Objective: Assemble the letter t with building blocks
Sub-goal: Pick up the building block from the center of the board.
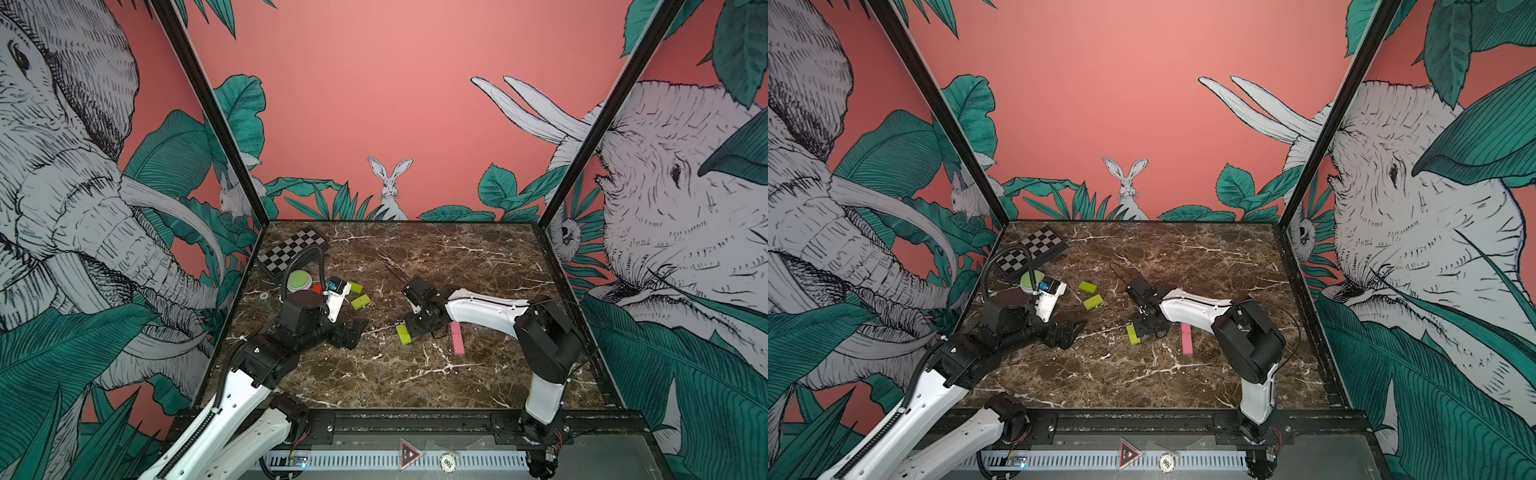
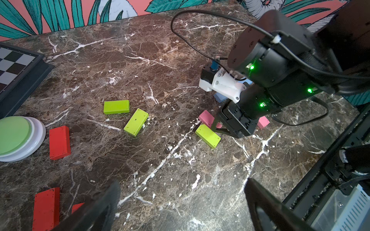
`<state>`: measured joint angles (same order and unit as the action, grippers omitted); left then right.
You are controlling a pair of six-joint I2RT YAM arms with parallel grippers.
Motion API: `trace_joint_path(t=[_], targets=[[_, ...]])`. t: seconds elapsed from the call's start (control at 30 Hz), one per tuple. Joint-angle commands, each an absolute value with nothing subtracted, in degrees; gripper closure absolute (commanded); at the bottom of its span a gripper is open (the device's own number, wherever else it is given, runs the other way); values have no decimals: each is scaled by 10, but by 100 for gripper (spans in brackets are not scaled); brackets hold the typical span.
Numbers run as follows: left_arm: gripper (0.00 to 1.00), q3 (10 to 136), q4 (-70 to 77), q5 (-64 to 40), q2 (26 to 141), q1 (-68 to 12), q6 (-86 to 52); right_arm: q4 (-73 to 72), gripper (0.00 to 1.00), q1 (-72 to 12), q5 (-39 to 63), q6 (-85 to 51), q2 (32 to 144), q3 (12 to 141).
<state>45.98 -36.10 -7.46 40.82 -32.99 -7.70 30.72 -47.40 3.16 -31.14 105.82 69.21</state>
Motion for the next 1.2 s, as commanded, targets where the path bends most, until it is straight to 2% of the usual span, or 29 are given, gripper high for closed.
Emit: trace_joint_path(t=[0.0,0.77,1.0,1.1,1.17], targets=[[1,461,-370,-73,403,-333,-74,313,48,-479,9,-316,1067,703],[1,461,-370,-73,404,-333,-73,311,52,-479,4,-317,1096,715],[1,461,-371,-72,405,-332,-73,322,62,-479,2,-307,1105,722],[1,461,-371,-73,405,-332,-73,325,71,-479,4,-295,1107,725],[1,461,-371,-74,406,-333,-73,332,73,-479,1,-283,1105,727]])
